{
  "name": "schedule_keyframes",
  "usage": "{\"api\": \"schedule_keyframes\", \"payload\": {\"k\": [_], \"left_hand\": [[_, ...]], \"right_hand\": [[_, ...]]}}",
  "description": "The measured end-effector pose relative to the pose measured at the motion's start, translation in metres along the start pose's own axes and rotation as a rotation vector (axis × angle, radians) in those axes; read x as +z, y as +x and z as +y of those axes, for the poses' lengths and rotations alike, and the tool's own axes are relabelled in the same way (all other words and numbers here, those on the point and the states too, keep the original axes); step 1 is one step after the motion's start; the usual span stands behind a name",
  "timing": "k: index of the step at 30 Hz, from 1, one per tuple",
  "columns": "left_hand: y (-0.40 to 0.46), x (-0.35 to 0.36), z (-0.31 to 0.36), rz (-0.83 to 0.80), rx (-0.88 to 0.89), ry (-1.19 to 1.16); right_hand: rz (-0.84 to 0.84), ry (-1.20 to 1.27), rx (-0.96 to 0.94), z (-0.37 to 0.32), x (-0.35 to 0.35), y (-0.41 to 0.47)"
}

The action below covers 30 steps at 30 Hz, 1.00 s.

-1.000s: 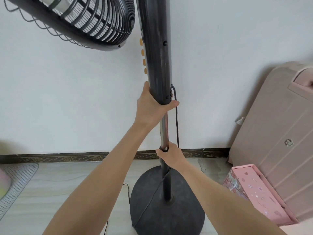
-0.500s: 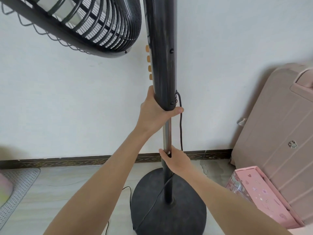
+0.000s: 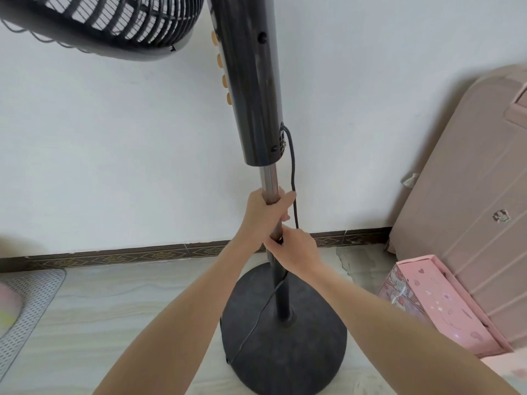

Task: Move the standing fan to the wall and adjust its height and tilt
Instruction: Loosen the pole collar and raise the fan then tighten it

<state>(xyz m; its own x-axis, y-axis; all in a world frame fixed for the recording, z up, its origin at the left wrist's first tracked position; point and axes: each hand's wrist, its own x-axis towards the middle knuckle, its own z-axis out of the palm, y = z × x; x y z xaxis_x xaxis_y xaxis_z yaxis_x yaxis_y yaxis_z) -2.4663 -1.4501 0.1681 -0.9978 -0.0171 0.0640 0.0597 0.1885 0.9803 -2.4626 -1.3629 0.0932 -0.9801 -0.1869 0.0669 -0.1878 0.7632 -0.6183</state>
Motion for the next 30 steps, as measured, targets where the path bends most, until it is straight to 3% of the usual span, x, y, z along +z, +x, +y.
{"api": "schedule_keyframes", "payload": {"k": [6,14,21,30], "left_hand": [[0.01,0.015,-0.002,0.132,-0.042,-0.144],[0.012,0.016,0.004,0.083,-0.054,-0.146],[0.011,0.015,0.004,0.074,-0.061,-0.165],[0.011,0.015,0.005,0.064,-0.06,-0.182]], "right_hand": [[-0.036,0.024,0.032,0.003,0.003,0.0],[-0.065,0.069,0.019,0.007,-0.003,-0.007],[-0.11,0.504,0.104,0.013,0.005,-0.014],[-0.191,0.578,0.025,0.029,0.003,-0.02]]}}
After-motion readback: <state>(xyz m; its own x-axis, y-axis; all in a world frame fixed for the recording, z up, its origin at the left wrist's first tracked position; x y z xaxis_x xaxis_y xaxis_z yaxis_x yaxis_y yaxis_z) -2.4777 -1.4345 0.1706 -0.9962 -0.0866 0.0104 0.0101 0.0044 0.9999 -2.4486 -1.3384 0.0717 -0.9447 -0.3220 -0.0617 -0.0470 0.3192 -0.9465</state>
